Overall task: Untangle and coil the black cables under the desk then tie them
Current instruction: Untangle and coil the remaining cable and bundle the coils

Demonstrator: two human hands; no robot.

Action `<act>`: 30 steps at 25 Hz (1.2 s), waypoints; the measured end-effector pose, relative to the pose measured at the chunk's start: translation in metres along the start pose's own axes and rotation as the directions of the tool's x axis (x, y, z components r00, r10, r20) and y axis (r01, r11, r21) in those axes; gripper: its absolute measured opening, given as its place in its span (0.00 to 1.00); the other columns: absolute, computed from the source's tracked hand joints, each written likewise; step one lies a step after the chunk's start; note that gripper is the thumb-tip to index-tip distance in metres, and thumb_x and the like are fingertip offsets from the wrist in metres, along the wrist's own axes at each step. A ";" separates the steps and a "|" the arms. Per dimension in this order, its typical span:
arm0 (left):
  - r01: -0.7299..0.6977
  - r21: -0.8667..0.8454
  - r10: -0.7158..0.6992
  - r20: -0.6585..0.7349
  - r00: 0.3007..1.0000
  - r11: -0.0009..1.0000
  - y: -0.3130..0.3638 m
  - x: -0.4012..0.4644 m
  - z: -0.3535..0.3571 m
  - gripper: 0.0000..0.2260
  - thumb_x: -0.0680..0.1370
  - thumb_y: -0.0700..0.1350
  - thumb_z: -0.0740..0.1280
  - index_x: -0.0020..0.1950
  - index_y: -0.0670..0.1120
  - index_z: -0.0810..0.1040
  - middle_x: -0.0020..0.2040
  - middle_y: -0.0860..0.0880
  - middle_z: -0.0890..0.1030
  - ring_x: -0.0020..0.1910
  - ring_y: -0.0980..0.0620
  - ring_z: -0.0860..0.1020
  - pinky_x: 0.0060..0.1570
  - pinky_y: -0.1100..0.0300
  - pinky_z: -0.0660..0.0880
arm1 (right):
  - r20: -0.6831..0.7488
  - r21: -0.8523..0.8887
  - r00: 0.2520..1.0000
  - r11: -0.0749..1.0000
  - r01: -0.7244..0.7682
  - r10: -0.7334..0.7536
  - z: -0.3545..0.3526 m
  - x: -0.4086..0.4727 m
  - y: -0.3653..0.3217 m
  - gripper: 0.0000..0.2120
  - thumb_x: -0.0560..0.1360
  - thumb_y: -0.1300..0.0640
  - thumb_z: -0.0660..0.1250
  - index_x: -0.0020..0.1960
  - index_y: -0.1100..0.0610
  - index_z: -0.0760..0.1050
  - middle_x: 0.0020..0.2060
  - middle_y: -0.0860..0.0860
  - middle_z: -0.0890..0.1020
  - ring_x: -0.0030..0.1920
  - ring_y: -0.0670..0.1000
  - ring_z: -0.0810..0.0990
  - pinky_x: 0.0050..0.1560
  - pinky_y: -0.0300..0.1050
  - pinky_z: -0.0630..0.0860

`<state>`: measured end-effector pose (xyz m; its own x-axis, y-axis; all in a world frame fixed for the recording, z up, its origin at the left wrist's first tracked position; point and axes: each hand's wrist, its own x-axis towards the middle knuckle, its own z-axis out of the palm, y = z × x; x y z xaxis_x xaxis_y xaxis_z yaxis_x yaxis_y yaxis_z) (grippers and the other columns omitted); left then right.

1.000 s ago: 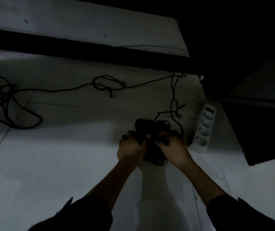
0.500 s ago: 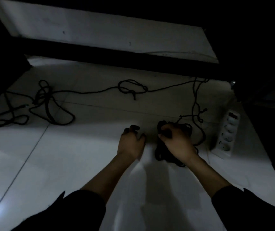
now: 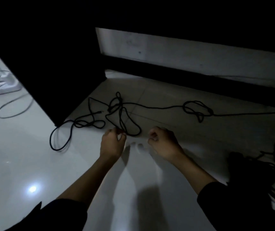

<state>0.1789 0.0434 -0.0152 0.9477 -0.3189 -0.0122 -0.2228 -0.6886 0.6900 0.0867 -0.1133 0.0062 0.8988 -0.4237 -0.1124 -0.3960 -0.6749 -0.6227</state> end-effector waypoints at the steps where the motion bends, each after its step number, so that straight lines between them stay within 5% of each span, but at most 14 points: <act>1: 0.009 0.012 -0.009 -0.026 1.000 1.000 -0.008 0.011 -0.008 0.12 0.79 0.45 0.64 0.59 0.40 0.79 0.58 0.41 0.79 0.56 0.43 0.77 0.55 0.57 0.73 | 0.000 -0.005 1.000 1.000 0.015 -0.015 0.008 0.009 -0.010 0.13 0.75 0.56 0.65 0.59 0.56 0.75 0.57 0.54 0.78 0.55 0.53 0.77 0.54 0.43 0.73; 8: 0.082 0.209 -0.057 -0.125 0.991 0.975 -0.058 0.094 -0.044 0.18 0.77 0.46 0.66 0.65 0.43 0.74 0.65 0.40 0.73 0.62 0.38 0.73 0.58 0.46 0.73 | -0.003 -0.128 0.992 0.983 0.128 -0.130 0.064 0.081 -0.069 0.21 0.78 0.53 0.65 0.69 0.54 0.68 0.66 0.57 0.69 0.65 0.60 0.68 0.60 0.49 0.72; 13: 0.128 0.461 -0.143 -0.002 0.990 0.878 -0.084 0.123 -0.045 0.23 0.79 0.45 0.62 0.73 0.45 0.64 0.71 0.41 0.66 0.71 0.40 0.63 0.68 0.46 0.63 | 0.120 -0.243 0.987 0.960 0.137 -0.110 0.087 0.104 -0.072 0.28 0.78 0.51 0.64 0.75 0.49 0.59 0.72 0.57 0.60 0.69 0.61 0.63 0.64 0.57 0.70; 16: 0.169 0.458 -0.196 0.014 0.980 0.873 -0.086 0.124 -0.042 0.22 0.78 0.47 0.64 0.71 0.44 0.66 0.67 0.39 0.70 0.66 0.38 0.68 0.63 0.46 0.65 | 0.153 -0.278 0.982 0.949 0.150 -0.110 0.096 0.105 -0.064 0.26 0.78 0.54 0.65 0.74 0.52 0.61 0.72 0.57 0.63 0.69 0.60 0.64 0.65 0.56 0.69; 26: -0.161 0.352 0.101 0.182 0.978 0.922 -0.051 0.049 0.010 0.18 0.78 0.37 0.63 0.68 0.41 0.69 0.60 0.39 0.75 0.59 0.41 0.71 0.56 0.51 0.72 | 0.152 -0.224 0.988 0.973 0.053 -0.019 0.062 0.054 -0.005 0.16 0.77 0.61 0.63 0.65 0.59 0.72 0.62 0.57 0.72 0.60 0.56 0.73 0.60 0.43 0.69; 30: -0.308 0.239 0.243 0.266 0.933 0.921 -0.033 0.006 0.028 0.16 0.78 0.35 0.62 0.65 0.40 0.73 0.57 0.40 0.78 0.55 0.42 0.76 0.53 0.52 0.74 | 0.187 -0.301 0.981 0.949 0.099 -0.043 0.042 0.010 0.022 0.16 0.77 0.56 0.64 0.65 0.56 0.72 0.62 0.55 0.70 0.60 0.56 0.73 0.60 0.50 0.72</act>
<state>0.1854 0.0462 -0.0581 0.7690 -0.6382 -0.0358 -0.5520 -0.6913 0.4662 0.0947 -0.1075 -0.0412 0.9343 -0.2740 -0.2280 -0.3433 -0.8638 -0.3688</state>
